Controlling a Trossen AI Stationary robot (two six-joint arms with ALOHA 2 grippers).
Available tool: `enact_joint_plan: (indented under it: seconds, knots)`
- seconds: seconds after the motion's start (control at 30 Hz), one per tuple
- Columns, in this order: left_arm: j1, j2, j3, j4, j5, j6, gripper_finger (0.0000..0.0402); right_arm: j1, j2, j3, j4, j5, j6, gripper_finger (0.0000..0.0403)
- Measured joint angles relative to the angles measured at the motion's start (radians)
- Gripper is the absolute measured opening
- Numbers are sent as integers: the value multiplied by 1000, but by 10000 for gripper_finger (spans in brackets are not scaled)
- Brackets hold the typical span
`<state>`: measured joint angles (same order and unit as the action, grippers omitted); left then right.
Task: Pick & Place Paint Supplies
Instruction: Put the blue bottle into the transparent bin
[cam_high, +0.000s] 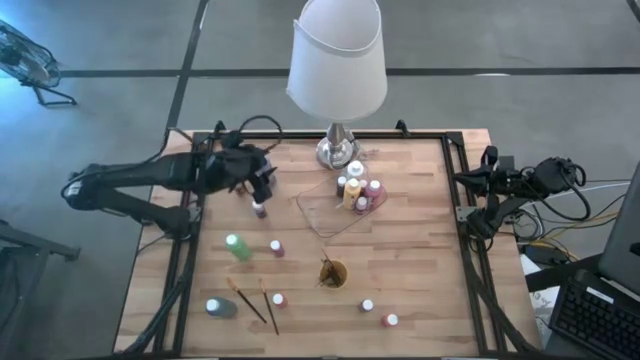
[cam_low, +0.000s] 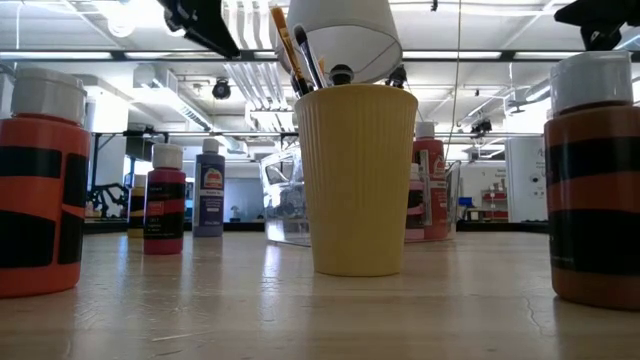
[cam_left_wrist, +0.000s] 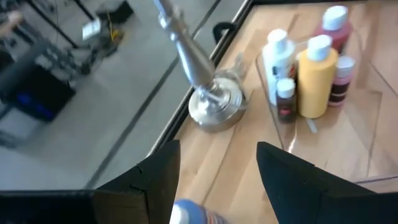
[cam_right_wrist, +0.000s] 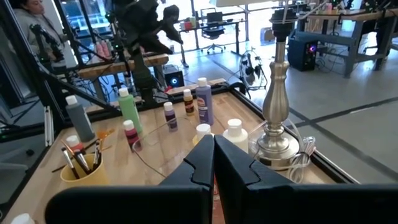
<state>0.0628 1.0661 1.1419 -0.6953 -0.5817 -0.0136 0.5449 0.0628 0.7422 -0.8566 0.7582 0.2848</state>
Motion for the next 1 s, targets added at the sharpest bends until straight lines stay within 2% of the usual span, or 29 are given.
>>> enact_joint_plan:
  seconds: [0.3, 0.53, 0.73, 1.0]
  knots:
    - [198, 2, 0, -61, 163, -92, 218, 0, 0, 0, 0, 0, 0, 8]
    - [329, 14, 0, -99, 243, -162, 218, 0, 0, 0, 0, 0, 0, 8]
    - [387, 56, 0, -101, 298, -214, 218, 0, 0, 0, 0, 0, 0, 8]
    - [414, 152, -1, -167, 302, -223, 218, 0, 0, 0, 0, 0, 0, 8]
